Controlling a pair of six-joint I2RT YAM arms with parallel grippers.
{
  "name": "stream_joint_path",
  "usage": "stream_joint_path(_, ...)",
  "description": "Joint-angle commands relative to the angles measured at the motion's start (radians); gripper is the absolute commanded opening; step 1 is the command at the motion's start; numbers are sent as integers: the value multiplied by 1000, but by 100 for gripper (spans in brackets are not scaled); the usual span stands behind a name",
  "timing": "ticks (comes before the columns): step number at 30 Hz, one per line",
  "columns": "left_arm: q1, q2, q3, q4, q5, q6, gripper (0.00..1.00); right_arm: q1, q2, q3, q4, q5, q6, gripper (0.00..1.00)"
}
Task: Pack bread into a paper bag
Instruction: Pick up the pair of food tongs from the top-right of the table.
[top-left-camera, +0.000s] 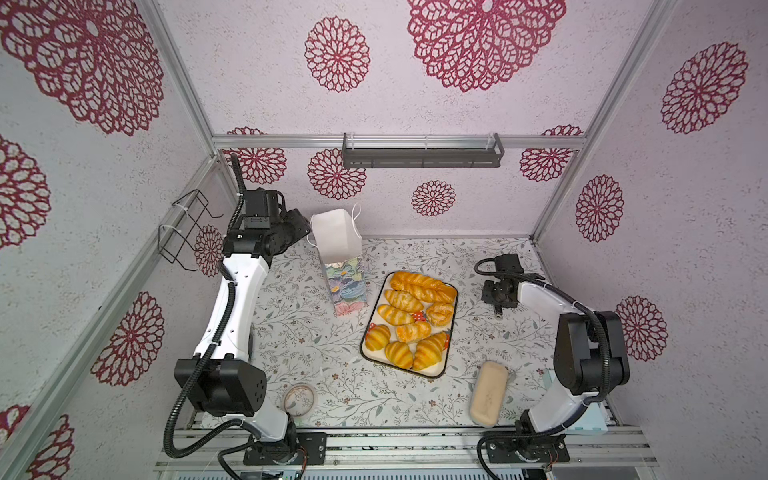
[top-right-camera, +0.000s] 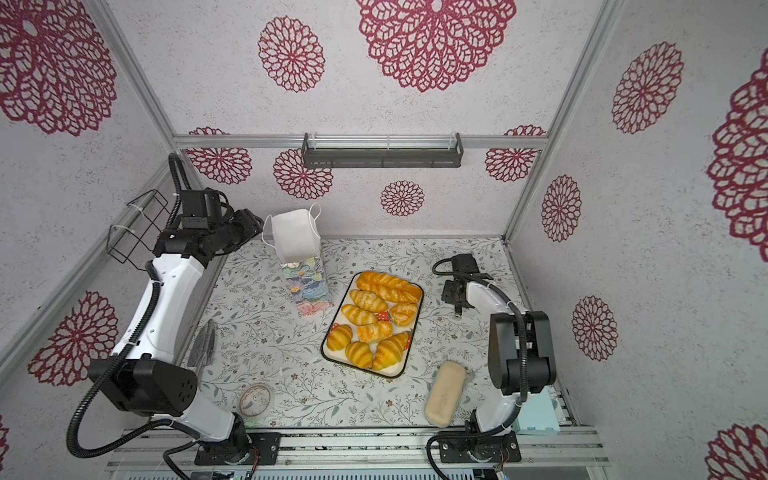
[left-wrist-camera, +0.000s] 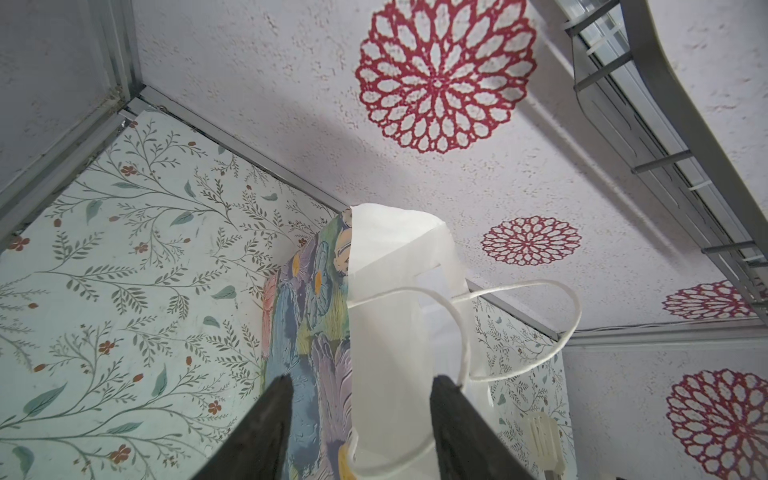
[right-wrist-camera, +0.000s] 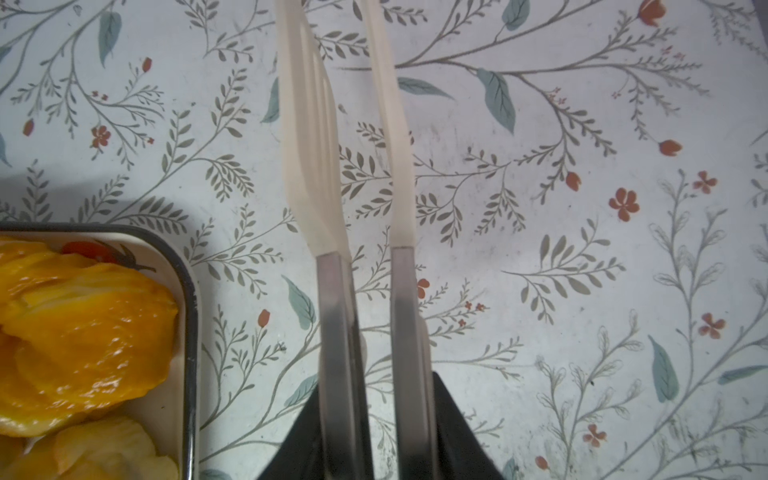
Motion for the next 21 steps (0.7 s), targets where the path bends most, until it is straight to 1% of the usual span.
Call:
stream_joint_path(1,0,-7,24,-10,23,27,58,10,-67,11,-15,9,6,35)
stream_joint_path(4,-1,-26,11,17,23,24,62,13,-80,12,-21,8,7,35)
stream_joint_path(8,-1,-47,-6,42,16,29,63,21,-100,8,-30,6,6,34)
stream_joint_path(11,-1,-36,11,25,19,46,63,27,-121,5,-37,3,5,33)
stream_joint_path(18,-5,10,76,-44,22,83,53,70,-162,15,-70,0,1,31)
stream_joint_path(21,-5,42,123,-85,39,107,52,97,-188,17,-91,6,-2,30)
